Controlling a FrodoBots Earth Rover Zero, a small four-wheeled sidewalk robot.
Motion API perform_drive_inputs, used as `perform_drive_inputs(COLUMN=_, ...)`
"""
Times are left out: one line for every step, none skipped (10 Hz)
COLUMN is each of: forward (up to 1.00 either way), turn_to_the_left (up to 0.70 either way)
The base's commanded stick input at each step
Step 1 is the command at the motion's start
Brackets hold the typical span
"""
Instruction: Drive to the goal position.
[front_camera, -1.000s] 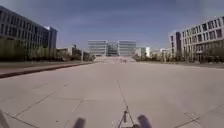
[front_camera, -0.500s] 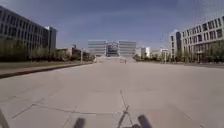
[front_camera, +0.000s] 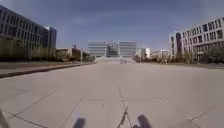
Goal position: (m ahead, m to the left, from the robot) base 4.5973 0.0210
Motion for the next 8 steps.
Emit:
perform_drive_inputs(forward=0.70, turn_to_the_left=0.00)
perform_drive_inputs(forward=0.70, turn_to_the_left=0.00)
perform_drive_inputs(forward=0.70, turn_to_the_left=0.00)
perform_drive_inputs(forward=0.70, turn_to_the_left=0.00)
perform_drive_inputs(forward=0.70, turn_to_the_left=0.00)
perform_drive_inputs(forward=0.70, turn_to_the_left=0.00)
perform_drive_inputs(forward=0.70, turn_to_the_left=0.00)
perform_drive_inputs(forward=0.70, turn_to_the_left=0.00)
